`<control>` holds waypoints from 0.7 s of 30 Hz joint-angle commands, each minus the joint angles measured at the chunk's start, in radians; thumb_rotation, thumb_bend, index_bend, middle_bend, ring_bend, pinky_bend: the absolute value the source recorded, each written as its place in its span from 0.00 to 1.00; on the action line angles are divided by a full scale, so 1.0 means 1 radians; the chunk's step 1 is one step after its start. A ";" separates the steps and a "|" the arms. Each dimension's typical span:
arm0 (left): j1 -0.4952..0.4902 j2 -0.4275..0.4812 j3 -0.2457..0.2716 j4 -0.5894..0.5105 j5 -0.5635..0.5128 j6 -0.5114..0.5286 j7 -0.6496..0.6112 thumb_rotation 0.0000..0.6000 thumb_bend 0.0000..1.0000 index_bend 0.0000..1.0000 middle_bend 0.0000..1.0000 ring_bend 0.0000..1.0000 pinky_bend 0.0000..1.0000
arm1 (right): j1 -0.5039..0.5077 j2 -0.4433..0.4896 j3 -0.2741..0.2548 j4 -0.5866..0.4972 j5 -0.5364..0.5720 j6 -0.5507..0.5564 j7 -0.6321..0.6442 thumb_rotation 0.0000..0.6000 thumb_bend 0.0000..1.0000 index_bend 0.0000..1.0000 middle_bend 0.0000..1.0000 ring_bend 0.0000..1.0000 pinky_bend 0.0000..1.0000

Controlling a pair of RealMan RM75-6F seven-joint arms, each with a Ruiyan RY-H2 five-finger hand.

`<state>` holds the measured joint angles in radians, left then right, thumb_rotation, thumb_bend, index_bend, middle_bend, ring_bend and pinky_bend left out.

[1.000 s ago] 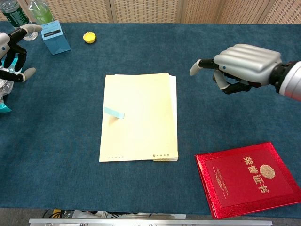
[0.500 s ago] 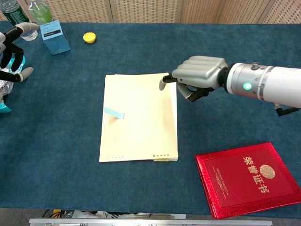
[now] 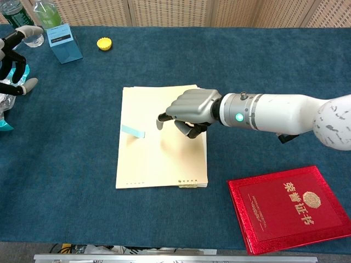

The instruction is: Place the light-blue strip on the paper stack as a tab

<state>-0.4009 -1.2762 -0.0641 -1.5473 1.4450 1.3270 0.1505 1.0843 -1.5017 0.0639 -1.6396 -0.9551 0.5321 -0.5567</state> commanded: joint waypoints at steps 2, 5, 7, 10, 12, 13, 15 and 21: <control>0.005 0.002 -0.002 -0.001 0.000 0.001 -0.002 1.00 0.34 0.06 0.74 0.74 0.81 | 0.023 -0.046 -0.009 0.043 -0.004 0.007 0.022 1.00 1.00 0.23 1.00 1.00 1.00; 0.008 0.005 -0.005 -0.002 0.001 0.003 -0.006 1.00 0.34 0.06 0.74 0.74 0.81 | 0.032 -0.070 -0.009 0.068 -0.014 0.013 0.040 1.00 1.00 0.23 1.00 1.00 1.00; 0.011 0.007 -0.007 -0.003 0.001 0.004 -0.009 1.00 0.34 0.06 0.74 0.74 0.81 | 0.037 -0.082 -0.009 0.081 -0.023 0.015 0.055 1.00 1.00 0.23 1.00 1.00 1.00; 0.013 0.009 -0.009 -0.003 0.001 0.003 -0.014 1.00 0.34 0.06 0.74 0.74 0.81 | 0.041 -0.095 -0.009 0.098 -0.034 0.018 0.073 1.00 1.00 0.23 1.00 1.00 1.00; 0.014 0.010 -0.010 -0.002 0.001 0.002 -0.016 1.00 0.34 0.06 0.74 0.74 0.81 | 0.045 -0.104 -0.009 0.109 -0.040 0.017 0.086 1.00 1.00 0.23 1.00 1.00 1.00; 0.015 0.010 -0.011 -0.002 0.001 0.001 -0.016 1.00 0.34 0.06 0.74 0.74 0.81 | 0.047 -0.109 -0.010 0.116 -0.044 0.016 0.092 1.00 1.00 0.23 1.00 1.00 1.00; 0.016 0.011 -0.012 -0.003 0.002 0.000 -0.017 1.00 0.34 0.06 0.74 0.74 0.81 | 0.052 -0.116 -0.011 0.126 -0.049 0.014 0.100 1.00 1.00 0.23 1.00 1.00 1.00; 0.018 0.010 -0.015 0.000 0.002 -0.003 -0.023 1.00 0.34 0.06 0.74 0.74 0.81 | 0.069 -0.139 -0.015 0.153 -0.057 0.007 0.118 1.00 1.00 0.23 1.00 1.00 1.00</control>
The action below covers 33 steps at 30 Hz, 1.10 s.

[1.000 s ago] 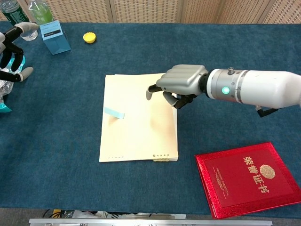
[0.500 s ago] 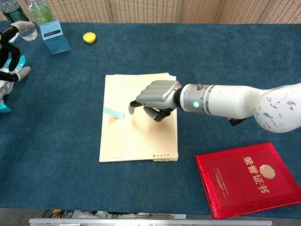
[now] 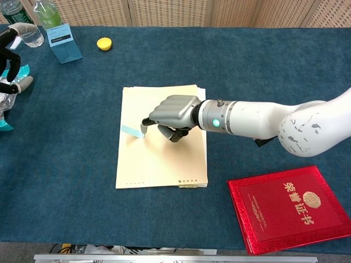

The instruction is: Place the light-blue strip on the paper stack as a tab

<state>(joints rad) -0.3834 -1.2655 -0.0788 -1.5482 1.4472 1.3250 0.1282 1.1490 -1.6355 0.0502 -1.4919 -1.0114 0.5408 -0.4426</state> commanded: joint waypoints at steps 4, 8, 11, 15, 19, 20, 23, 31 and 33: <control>0.002 -0.001 -0.003 0.005 -0.001 -0.004 -0.008 1.00 0.34 0.06 0.74 0.74 0.81 | 0.014 -0.022 -0.003 0.024 0.002 -0.007 0.015 1.00 1.00 0.23 1.00 1.00 1.00; 0.005 -0.002 -0.004 0.010 -0.002 -0.005 -0.015 1.00 0.34 0.06 0.74 0.74 0.81 | 0.025 -0.032 -0.014 0.043 0.008 -0.014 0.016 1.00 1.00 0.23 1.00 1.00 1.00; 0.006 -0.004 -0.004 0.015 -0.002 -0.007 -0.019 1.00 0.34 0.06 0.74 0.74 0.81 | 0.029 -0.031 -0.021 0.045 0.011 -0.012 0.017 1.00 1.00 0.23 1.00 1.00 1.00; 0.005 -0.008 -0.006 0.022 -0.002 -0.012 -0.020 1.00 0.34 0.06 0.74 0.74 0.81 | 0.034 -0.025 -0.032 0.045 0.021 -0.010 0.013 1.00 1.00 0.23 1.00 1.00 1.00; 0.002 -0.012 -0.008 0.025 0.001 -0.015 -0.019 1.00 0.34 0.06 0.74 0.74 0.81 | 0.036 -0.018 -0.039 0.038 0.029 0.000 0.011 1.00 1.00 0.23 1.00 1.00 1.00; 0.002 -0.013 -0.008 0.025 0.001 -0.016 -0.019 1.00 0.34 0.06 0.74 0.74 0.81 | 0.036 -0.015 -0.040 0.035 0.030 0.003 0.011 1.00 1.00 0.23 1.00 1.00 1.00; 0.002 -0.016 -0.009 0.028 0.001 -0.017 -0.020 1.00 0.34 0.06 0.74 0.74 0.81 | 0.032 -0.005 -0.037 0.020 0.026 0.017 0.019 1.00 1.00 0.23 1.00 1.00 1.00; 0.001 -0.020 -0.010 0.035 0.000 -0.024 -0.024 1.00 0.34 0.06 0.74 0.74 0.81 | 0.034 -0.016 -0.031 0.040 0.018 0.015 0.044 1.00 1.00 0.23 1.00 1.00 1.00; 0.002 -0.020 -0.011 0.036 -0.002 -0.025 -0.026 1.00 0.34 0.06 0.74 0.74 0.81 | 0.038 -0.026 -0.032 0.055 0.023 0.009 0.045 1.00 1.00 0.23 1.00 1.00 1.00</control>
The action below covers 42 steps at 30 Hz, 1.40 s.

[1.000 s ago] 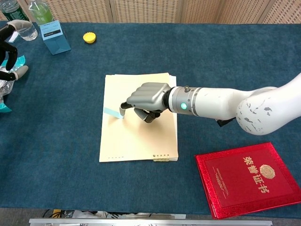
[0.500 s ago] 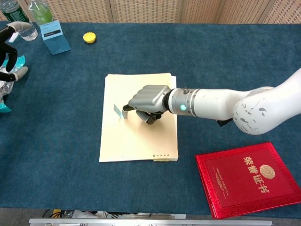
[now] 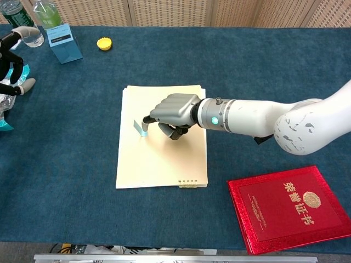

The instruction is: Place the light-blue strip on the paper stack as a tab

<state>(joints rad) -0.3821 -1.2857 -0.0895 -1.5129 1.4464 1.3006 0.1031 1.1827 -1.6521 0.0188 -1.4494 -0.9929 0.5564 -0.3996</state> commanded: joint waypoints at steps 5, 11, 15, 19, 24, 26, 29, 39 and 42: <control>0.004 0.002 0.000 0.003 -0.002 0.000 -0.005 1.00 0.34 0.06 0.74 0.74 0.81 | 0.011 -0.019 -0.008 0.026 0.018 -0.009 -0.006 1.00 1.00 0.23 1.00 1.00 1.00; 0.006 0.002 0.000 0.003 0.002 0.004 -0.007 1.00 0.34 0.06 0.74 0.74 0.81 | 0.017 -0.018 -0.014 0.022 0.035 -0.001 -0.016 1.00 1.00 0.23 1.00 1.00 1.00; 0.008 0.003 -0.001 0.002 0.004 0.007 -0.009 1.00 0.34 0.06 0.74 0.74 0.81 | 0.013 -0.009 -0.011 0.003 0.031 0.016 -0.014 1.00 1.00 0.23 1.00 1.00 1.00; 0.008 0.001 -0.001 0.003 0.006 0.007 -0.010 1.00 0.34 0.06 0.74 0.74 0.81 | 0.012 -0.006 -0.014 -0.007 0.032 0.019 -0.015 1.00 1.00 0.23 1.00 1.00 1.00; 0.010 0.001 -0.001 0.005 0.007 0.008 -0.014 1.00 0.34 0.06 0.74 0.74 0.81 | 0.021 -0.015 -0.026 0.005 0.049 0.011 -0.030 1.00 1.00 0.23 1.00 1.00 1.00; 0.012 0.001 -0.001 0.007 0.007 0.011 -0.015 1.00 0.34 0.06 0.74 0.74 0.81 | 0.023 -0.016 -0.027 0.003 0.057 0.011 -0.034 1.00 1.00 0.23 1.00 1.00 1.00; 0.013 0.001 -0.001 0.009 0.006 0.011 -0.018 1.00 0.34 0.06 0.74 0.74 0.81 | 0.022 -0.012 -0.023 -0.011 0.055 0.023 -0.033 1.00 1.00 0.23 1.00 1.00 1.00; 0.011 -0.003 -0.002 0.008 0.008 0.007 -0.015 1.00 0.34 0.06 0.74 0.74 0.81 | 0.028 -0.017 -0.033 -0.009 0.070 0.021 -0.042 1.00 1.00 0.23 1.00 1.00 1.00; 0.012 -0.003 -0.003 0.011 0.005 0.007 -0.017 1.00 0.34 0.06 0.74 0.74 0.81 | 0.030 -0.021 -0.027 -0.009 0.074 0.023 -0.038 1.00 1.00 0.23 1.00 1.00 1.00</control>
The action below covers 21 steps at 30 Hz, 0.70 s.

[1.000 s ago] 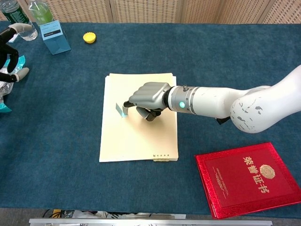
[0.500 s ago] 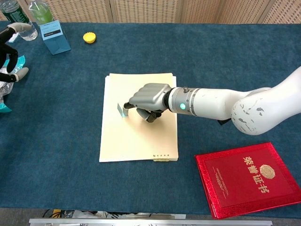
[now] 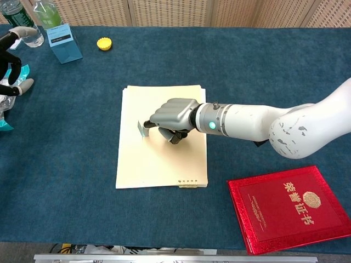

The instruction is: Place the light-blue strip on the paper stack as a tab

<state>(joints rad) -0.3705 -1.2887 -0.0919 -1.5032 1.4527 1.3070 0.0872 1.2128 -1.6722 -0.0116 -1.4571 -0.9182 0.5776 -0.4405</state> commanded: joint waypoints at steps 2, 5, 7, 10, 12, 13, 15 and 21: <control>0.002 0.000 -0.001 0.004 -0.003 0.000 -0.003 1.00 0.34 0.06 0.74 0.74 0.81 | -0.003 0.002 0.009 -0.008 -0.007 0.006 0.012 1.00 1.00 0.23 1.00 1.00 1.00; 0.002 -0.001 -0.001 0.008 -0.005 -0.001 -0.005 1.00 0.34 0.06 0.74 0.74 0.81 | -0.004 0.002 0.012 -0.007 -0.014 0.005 0.020 1.00 1.00 0.23 1.00 1.00 1.00; 0.002 -0.003 -0.001 0.009 -0.005 -0.003 -0.006 1.00 0.34 0.06 0.74 0.74 0.81 | -0.004 -0.004 0.012 0.001 -0.016 0.001 0.024 1.00 1.00 0.23 1.00 1.00 1.00; 0.001 -0.003 -0.001 0.010 -0.003 -0.004 -0.005 1.00 0.34 0.06 0.74 0.74 0.81 | -0.003 -0.017 0.015 0.016 -0.019 -0.003 0.029 1.00 1.00 0.23 1.00 1.00 1.00; 0.001 -0.003 -0.001 0.009 -0.004 -0.004 -0.004 1.00 0.34 0.06 0.74 0.74 0.81 | -0.001 -0.026 0.018 0.028 -0.019 -0.008 0.034 1.00 1.00 0.23 1.00 1.00 1.00; 0.001 -0.004 -0.002 0.009 -0.004 -0.004 -0.003 1.00 0.34 0.06 0.74 0.74 0.81 | 0.000 -0.030 0.018 0.034 -0.019 -0.010 0.035 1.00 1.00 0.23 1.00 1.00 1.00; 0.001 -0.004 -0.002 0.009 -0.005 -0.005 -0.003 1.00 0.34 0.06 0.74 0.74 0.81 | 0.002 -0.037 0.019 0.045 -0.017 -0.014 0.035 1.00 1.00 0.23 1.00 1.00 1.00; 0.000 -0.007 -0.001 0.012 -0.005 -0.007 -0.004 1.00 0.34 0.06 0.74 0.74 0.81 | -0.001 -0.030 0.024 0.037 -0.025 -0.007 0.044 1.00 1.00 0.23 1.00 1.00 1.00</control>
<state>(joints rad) -0.3704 -1.2953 -0.0933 -1.4909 1.4482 1.2996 0.0831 1.2126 -1.7033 0.0115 -1.4189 -0.9419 0.5694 -0.3973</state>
